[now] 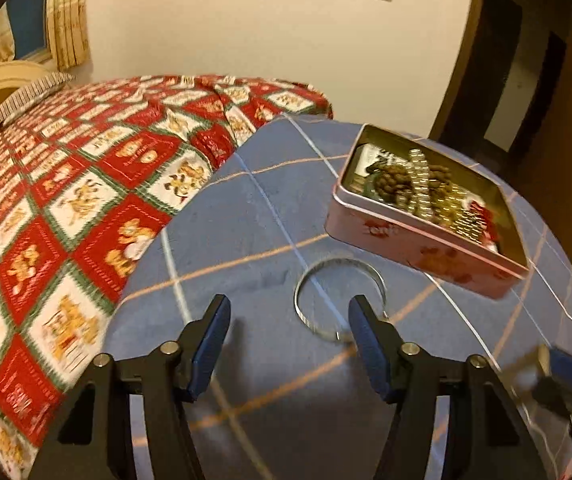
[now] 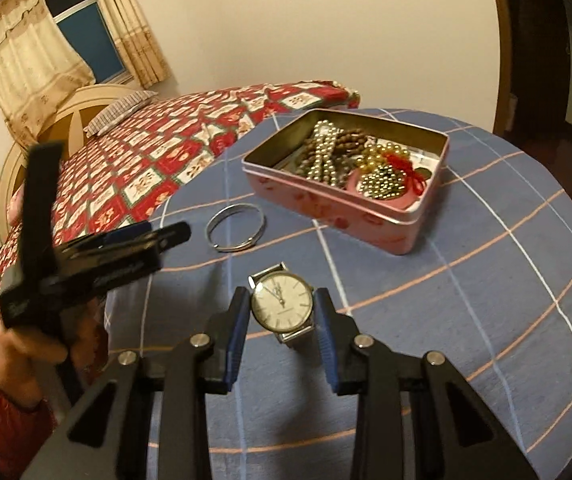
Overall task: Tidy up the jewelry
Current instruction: 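Grasp the silver bangle with the left tool while the right tool lifts the watch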
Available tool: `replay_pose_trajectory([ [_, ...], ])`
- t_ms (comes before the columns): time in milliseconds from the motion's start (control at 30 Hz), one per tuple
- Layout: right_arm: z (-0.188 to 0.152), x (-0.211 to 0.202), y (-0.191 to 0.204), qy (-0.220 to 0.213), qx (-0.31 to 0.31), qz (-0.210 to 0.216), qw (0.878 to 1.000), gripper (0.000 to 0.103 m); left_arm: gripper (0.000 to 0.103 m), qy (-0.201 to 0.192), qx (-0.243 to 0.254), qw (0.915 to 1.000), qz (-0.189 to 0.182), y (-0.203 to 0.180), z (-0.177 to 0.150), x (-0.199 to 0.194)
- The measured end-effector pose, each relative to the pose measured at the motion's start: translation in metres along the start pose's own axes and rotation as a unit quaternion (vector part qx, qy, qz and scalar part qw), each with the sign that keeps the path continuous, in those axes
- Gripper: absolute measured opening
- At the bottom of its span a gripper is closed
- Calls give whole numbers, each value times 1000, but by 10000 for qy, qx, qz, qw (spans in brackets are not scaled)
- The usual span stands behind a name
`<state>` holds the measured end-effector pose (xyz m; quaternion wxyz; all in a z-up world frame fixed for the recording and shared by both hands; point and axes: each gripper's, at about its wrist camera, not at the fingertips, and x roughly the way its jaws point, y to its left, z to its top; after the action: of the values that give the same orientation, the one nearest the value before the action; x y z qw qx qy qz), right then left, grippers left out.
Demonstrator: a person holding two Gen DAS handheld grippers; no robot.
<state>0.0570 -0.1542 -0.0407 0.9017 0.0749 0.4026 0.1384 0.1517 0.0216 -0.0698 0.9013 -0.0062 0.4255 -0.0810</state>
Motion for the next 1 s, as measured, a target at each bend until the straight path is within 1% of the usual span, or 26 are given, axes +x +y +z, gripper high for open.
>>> replay_pose_trajectory([
  [67, 3, 3, -2, 6, 1, -9, 10000, 36, 55, 144, -6, 9998, 126, -4, 5, 15],
  [100, 4, 4, -2, 9, 2, -8, 10000, 36, 50, 197, -4, 9997, 149, -5, 5, 20],
  [167, 5, 3, -5, 3, 29, 11, 10000, 36, 42, 303, 17, 9994, 186, -8, 5, 29],
  [267, 9, 4, -10, -16, 68, 21, 10000, 36, 42, 404, 285, 9983, 296, -18, 5, 35],
  [333, 12, 5, -13, -23, 137, 54, 9999, 36, 42, 405, 270, 9985, 267, -20, 6, 36],
  [367, 12, 6, -14, -22, 165, 69, 9998, 36, 37, 395, 241, 9986, 269, -20, 7, 36],
  [400, 13, 6, -15, -20, 194, 84, 9998, 36, 22, 365, 259, 9986, 283, -20, 7, 36],
  [467, 13, 8, -18, -16, 273, 113, 9996, 36, 7, 348, 294, 9988, 197, -21, 8, 37],
  [500, 14, 7, -18, -14, 293, 124, 9995, 36, 4, 356, 309, 9988, 138, -21, 9, 38],
  [567, 13, 8, -20, -18, 336, 133, 9993, 36, 2, 363, 292, 9989, 46, -21, 10, 39],
  [700, 13, 4, -23, -55, 406, 101, 9991, 36, 2, 311, 39, 9993, -219, -15, 6, 33],
  [833, 12, -2, -28, -130, 475, 15, 9988, 36, 2, 81, 172, 9995, -269, -22, -3, 13],
  [933, 13, -7, -30, -194, 544, -24, 9983, 36, 2, -61, 110, 9989, -451, -23, -7, -4],
  [1000, 13, -11, -30, -243, 557, -72, 9981, 36, 2, -155, 131, 9986, -494, -25, -9, -15],
])
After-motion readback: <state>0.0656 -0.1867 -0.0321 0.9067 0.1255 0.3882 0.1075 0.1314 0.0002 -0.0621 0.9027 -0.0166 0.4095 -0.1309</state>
